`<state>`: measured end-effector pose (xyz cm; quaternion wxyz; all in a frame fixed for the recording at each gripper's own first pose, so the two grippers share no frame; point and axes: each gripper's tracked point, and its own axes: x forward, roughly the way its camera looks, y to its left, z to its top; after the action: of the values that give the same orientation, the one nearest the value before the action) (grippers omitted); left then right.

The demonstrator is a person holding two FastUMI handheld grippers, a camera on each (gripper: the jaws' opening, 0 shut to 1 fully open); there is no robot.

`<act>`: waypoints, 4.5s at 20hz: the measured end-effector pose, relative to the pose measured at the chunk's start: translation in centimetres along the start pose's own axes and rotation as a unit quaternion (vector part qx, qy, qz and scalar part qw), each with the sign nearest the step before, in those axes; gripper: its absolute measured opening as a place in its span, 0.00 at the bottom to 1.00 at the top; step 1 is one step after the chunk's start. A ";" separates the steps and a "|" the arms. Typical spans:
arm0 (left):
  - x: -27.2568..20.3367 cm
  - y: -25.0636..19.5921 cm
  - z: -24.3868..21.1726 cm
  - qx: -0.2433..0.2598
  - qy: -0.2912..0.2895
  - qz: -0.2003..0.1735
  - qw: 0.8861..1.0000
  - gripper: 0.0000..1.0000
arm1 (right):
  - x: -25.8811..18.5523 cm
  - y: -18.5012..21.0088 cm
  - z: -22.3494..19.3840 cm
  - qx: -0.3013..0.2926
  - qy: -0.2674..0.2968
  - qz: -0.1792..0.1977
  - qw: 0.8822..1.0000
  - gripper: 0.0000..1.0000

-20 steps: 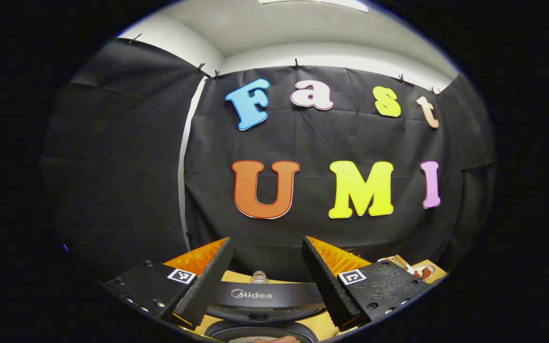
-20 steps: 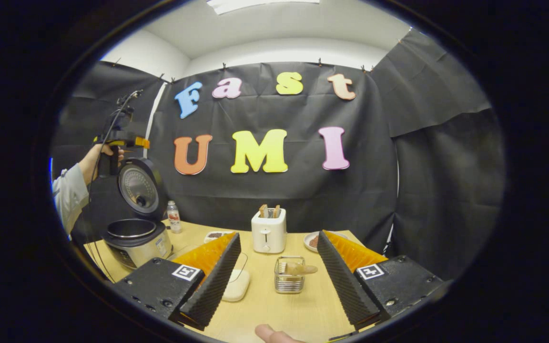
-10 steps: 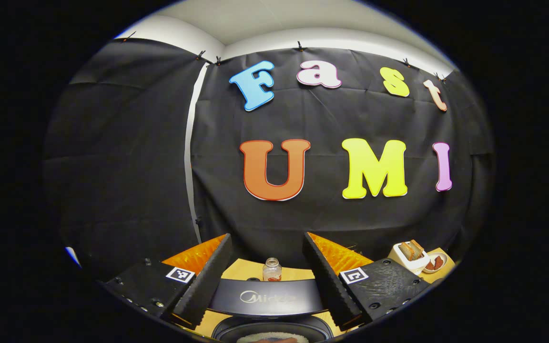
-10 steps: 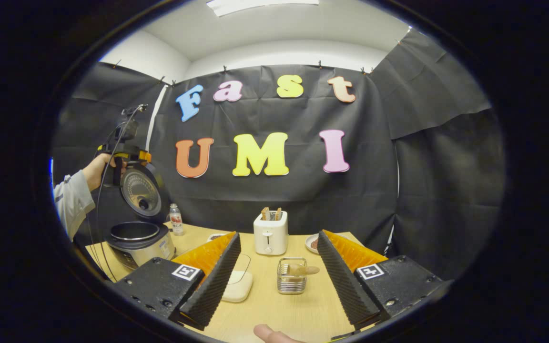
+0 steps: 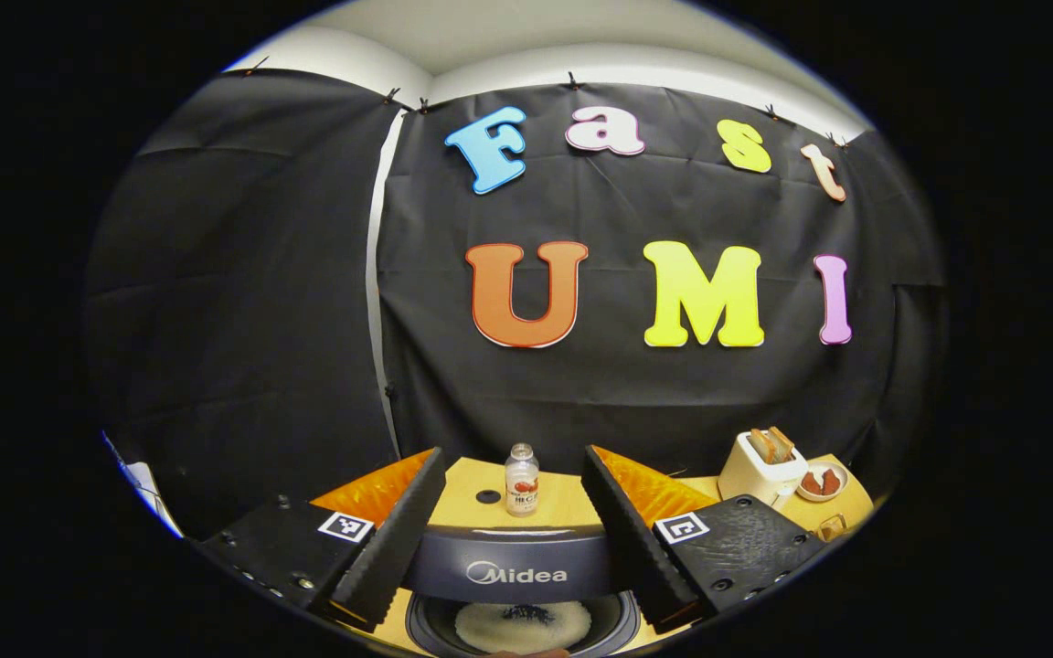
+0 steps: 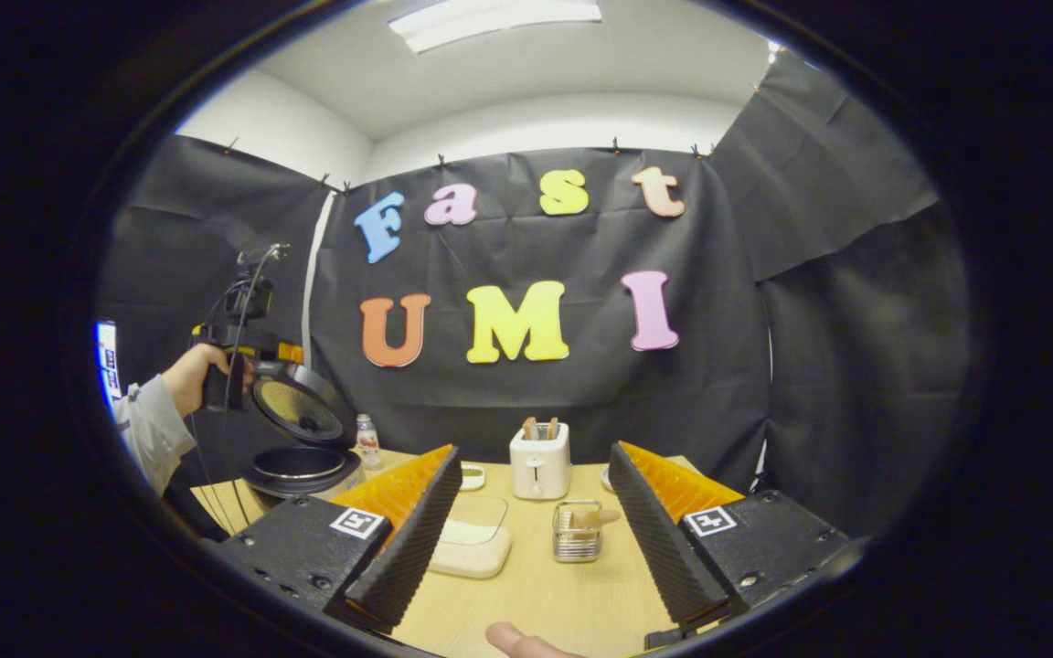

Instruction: Close the left gripper, press the button to open the rice cooker; take a wooden spoon from the chopstick holder with the right hand, scoop a spoonful of rice and pour it into the rice cooker, then put the wooden spoon back into the chopstick holder.

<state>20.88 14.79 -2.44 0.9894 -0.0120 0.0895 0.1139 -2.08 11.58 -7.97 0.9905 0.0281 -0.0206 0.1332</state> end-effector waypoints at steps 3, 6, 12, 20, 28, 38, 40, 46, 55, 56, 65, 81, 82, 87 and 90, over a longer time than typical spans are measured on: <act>-2.3 -0.3 -3.0 -0.005 0.028 -0.002 1.000 0.96 | -1.5 0.9 1.3 -0.011 -0.013 0.002 1.000 1.00; -3.9 -0.5 -5.6 0.003 0.053 -0.007 0.999 0.97 | -2.8 1.7 2.5 -0.018 -0.024 0.005 1.000 1.00; -5.7 -0.8 -9.9 0.003 0.087 -0.017 0.996 0.96 | -3.6 4.1 1.5 -0.015 -0.004 0.025 1.000 1.00; -6.5 -1.1 -14.9 -0.011 0.111 -0.018 0.994 0.97 | -3.6 5.1 1.0 -0.019 0.009 0.031 0.999 1.00; -8.0 -1.3 -16.7 0.002 0.137 -0.017 0.990 0.98 | -3.7 5.3 0.8 -0.019 0.010 0.029 0.999 0.98; -9.3 -1.2 -16.9 0.007 0.114 -0.005 0.993 1.00 | -3.8 5.7 0.2 -0.018 0.012 0.033 0.999 1.00; -9.2 -1.2 -16.9 0.004 0.092 -0.007 0.996 0.98 | -3.7 5.7 0.0 -0.019 0.015 0.034 0.999 1.00; -8.9 -1.1 -17.5 -0.005 0.030 -0.001 1.000 0.98 | -3.2 5.6 -0.9 -0.020 0.026 0.027 0.999 0.98; -8.9 -1.1 -17.6 0.000 -0.001 0.000 1.000 0.98 | -3.0 3.9 0.0 -0.016 0.018 0.001 1.000 0.99; -9.0 -1.1 -17.6 0.001 0.001 0.002 1.000 0.98 | -3.0 3.7 0.1 -0.018 0.018 -0.001 1.000 0.98; -13.9 -4.1 -15.2 0.001 0.002 -0.044 0.999 0.96 | -2.6 2.6 1.6 -0.020 0.007 -0.022 1.000 0.98; -25.0 -9.9 -10.4 0.021 -0.070 -0.103 0.992 0.95 | -2.5 0.4 0.5 -0.024 0.023 -0.045 0.998 0.99; -25.4 -10.1 -10.3 0.019 -0.071 -0.105 0.992 0.95 | -2.5 0.4 0.5 -0.025 0.024 -0.046 0.998 0.99; -26.9 -10.4 -10.7 0.018 -0.080 -0.108 0.991 0.95 | -3.0 0.2 0.4 -0.024 0.023 -0.046 0.998 0.99; -26.9 -10.1 -10.7 0.018 -0.079 -0.105 0.991 0.95 | -3.1 0.2 0.2 -0.023 0.025 -0.048 0.998 1.00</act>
<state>-4.48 -1.48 -8.13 0.9999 0.0056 0.0115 0.0083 -5.16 10.89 -7.89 0.9963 0.0032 0.0029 0.0859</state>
